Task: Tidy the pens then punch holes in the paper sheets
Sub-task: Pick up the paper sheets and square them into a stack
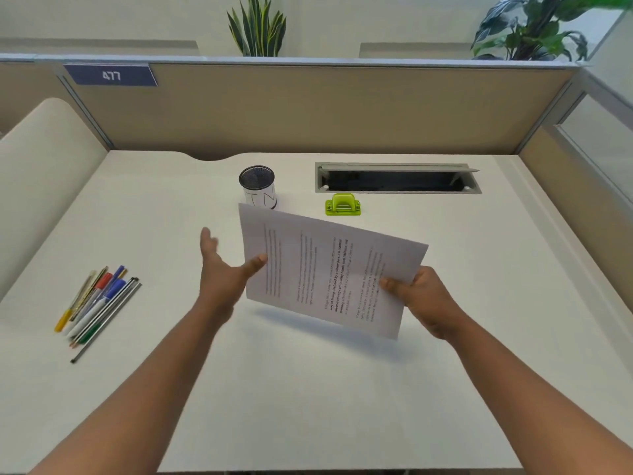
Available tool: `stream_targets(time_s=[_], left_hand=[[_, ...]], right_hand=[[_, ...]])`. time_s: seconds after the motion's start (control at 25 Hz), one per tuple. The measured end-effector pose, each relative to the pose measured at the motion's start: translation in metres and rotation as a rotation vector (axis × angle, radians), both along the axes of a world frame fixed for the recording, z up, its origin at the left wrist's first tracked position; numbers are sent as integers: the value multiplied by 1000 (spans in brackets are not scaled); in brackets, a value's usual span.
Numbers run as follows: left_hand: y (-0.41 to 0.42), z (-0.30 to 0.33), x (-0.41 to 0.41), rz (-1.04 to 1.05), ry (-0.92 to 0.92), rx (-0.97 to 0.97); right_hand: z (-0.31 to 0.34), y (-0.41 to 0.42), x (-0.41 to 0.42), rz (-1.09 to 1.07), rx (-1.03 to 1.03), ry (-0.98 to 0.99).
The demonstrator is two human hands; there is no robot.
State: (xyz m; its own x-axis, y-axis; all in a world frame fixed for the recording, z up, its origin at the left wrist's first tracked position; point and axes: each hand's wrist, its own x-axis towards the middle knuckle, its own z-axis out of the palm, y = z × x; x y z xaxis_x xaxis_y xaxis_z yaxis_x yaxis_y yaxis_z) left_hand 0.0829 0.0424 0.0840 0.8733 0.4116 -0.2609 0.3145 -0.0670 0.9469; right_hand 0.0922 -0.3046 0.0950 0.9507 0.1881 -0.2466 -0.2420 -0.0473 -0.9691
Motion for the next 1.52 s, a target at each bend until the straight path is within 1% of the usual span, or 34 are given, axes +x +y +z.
stream_targets(time_s=[0.12, 0.2, 0.24, 0.32, 0.48, 0.64, 0.72, 0.88, 1.12, 1.28, 1.4, 1.52], left_hand=[[19, 4, 8, -291, -29, -177], [20, 4, 7, -406, -89, -214], [18, 3, 5, -425, -118, -212], [9, 1, -1, -397, -147, -187], [-20, -8, -13, -294, -174, -163], [-49, -19, -28, -127, -227, -86], [-63, -29, -36, -90, -223, -52], [-77, -46, -46, -100, -118, -26], [-76, -45, -45, -71, -111, 37], [-77, -50, -47, -60, -88, 103], [-78, -49, -46, -98, -103, 143], [-79, -50, -45, -131, -70, 177]], right_hand=[[3, -7, 3, 54, 0, -24], [4, -8, 5, 46, -6, -39], [4, -8, 4, 31, -8, -49], [0, -4, 1, -26, -36, -73], [-14, 16, -11, -182, -160, -136], [-28, 36, -27, -313, -214, -227], [-42, 42, -38, -298, -263, -219], [-55, 47, -49, -193, -361, -107], [-49, 46, -45, -174, -422, -157], [-50, 43, -43, -151, -483, -139], [-49, 43, -40, -153, -519, -140], [-50, 43, -37, -143, -541, -104]])
